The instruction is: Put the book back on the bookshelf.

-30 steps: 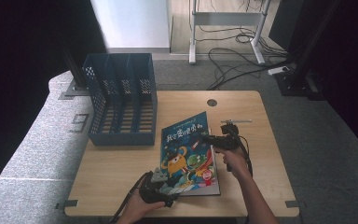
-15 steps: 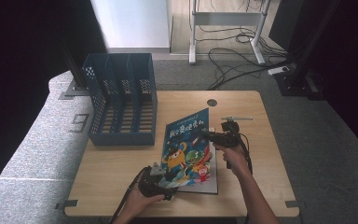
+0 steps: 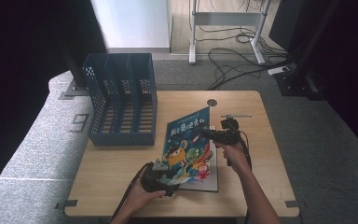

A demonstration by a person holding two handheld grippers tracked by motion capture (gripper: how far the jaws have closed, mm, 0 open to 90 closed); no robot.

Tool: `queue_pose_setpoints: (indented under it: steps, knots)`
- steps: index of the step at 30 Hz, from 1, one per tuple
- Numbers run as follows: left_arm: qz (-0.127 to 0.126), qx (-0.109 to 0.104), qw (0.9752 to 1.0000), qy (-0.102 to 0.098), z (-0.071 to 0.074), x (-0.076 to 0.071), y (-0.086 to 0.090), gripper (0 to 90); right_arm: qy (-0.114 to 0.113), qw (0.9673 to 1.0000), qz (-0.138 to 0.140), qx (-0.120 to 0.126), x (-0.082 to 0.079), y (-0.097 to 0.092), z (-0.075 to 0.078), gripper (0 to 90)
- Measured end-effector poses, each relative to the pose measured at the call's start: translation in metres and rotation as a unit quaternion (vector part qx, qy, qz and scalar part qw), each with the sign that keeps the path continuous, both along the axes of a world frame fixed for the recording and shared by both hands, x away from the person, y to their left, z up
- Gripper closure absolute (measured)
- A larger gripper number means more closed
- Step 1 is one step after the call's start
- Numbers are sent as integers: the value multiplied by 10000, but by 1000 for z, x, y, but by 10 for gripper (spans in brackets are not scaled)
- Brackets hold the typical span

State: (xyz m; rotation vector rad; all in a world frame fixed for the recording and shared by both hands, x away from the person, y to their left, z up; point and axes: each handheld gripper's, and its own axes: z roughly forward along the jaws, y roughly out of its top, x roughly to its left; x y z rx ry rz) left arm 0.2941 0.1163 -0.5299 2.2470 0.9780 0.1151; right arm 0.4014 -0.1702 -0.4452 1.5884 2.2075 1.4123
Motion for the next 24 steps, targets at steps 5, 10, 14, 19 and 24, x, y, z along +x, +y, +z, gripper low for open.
queue_pose_setpoints:
  steps: [5,10,14,19,24]
  knots:
    - [-14,-32,10000,28,0,1,1,88,90,9999,100,-55,10,5,1,649]
    - [-43,-74,10000,48,0,1,3,88,191,9997,130,-94,22,6,4,635]
    - [-29,-170,9998,136,1,1,5,96,235,9995,148,-138,29,7,6,648]
    - [-2,-284,9994,186,1,1,8,109,267,9992,251,-155,35,9,9,692]
    - [46,-321,9993,197,1,-1,9,124,329,9991,250,-95,35,9,11,709]
